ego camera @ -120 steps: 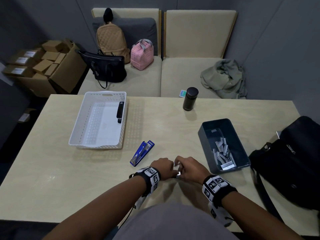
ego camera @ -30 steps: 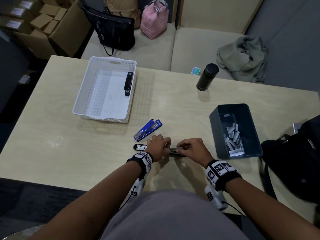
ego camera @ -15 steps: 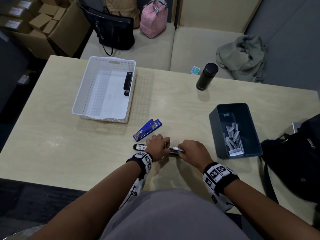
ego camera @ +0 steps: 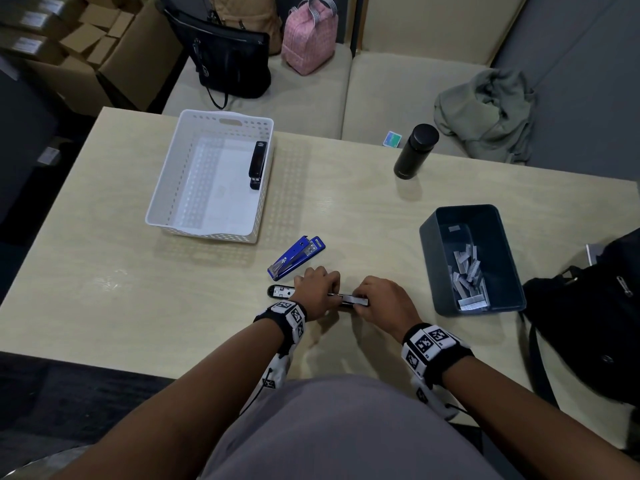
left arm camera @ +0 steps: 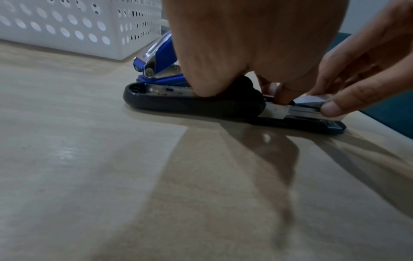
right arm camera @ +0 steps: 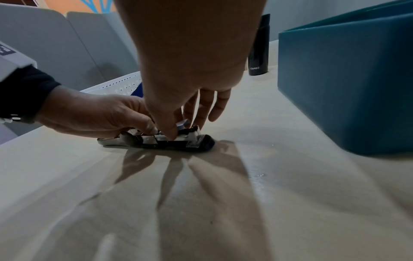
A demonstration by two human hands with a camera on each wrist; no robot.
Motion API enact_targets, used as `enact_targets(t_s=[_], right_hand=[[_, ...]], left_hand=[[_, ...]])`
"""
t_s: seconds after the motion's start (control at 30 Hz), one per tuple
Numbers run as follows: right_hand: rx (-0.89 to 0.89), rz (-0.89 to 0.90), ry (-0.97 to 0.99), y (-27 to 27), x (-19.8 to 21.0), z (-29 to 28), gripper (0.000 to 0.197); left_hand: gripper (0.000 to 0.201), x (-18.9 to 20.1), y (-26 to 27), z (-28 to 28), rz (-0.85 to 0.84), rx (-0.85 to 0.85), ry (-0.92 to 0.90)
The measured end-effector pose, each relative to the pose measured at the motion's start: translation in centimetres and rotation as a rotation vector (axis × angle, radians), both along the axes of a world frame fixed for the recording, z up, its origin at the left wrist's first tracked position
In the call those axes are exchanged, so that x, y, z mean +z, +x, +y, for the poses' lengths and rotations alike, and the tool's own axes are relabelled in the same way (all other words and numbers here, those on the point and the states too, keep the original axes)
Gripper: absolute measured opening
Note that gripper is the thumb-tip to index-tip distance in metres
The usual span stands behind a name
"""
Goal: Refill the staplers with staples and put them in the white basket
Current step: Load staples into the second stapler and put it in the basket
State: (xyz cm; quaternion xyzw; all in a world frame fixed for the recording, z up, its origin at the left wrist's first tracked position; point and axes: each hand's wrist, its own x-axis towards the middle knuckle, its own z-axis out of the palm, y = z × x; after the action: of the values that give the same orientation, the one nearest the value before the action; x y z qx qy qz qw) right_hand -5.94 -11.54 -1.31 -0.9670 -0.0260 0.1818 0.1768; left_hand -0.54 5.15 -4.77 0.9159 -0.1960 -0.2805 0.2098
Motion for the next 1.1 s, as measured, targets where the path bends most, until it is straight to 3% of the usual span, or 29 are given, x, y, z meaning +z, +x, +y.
enact_targets(t_s=[1.1], right_hand=[[-0.019, 0.073, 0.033, -0.17, 0.19, -0.23, 0.023]], left_hand=[[0.021, 0.06, 0.03, -0.07, 0.013, 0.003, 0.002]])
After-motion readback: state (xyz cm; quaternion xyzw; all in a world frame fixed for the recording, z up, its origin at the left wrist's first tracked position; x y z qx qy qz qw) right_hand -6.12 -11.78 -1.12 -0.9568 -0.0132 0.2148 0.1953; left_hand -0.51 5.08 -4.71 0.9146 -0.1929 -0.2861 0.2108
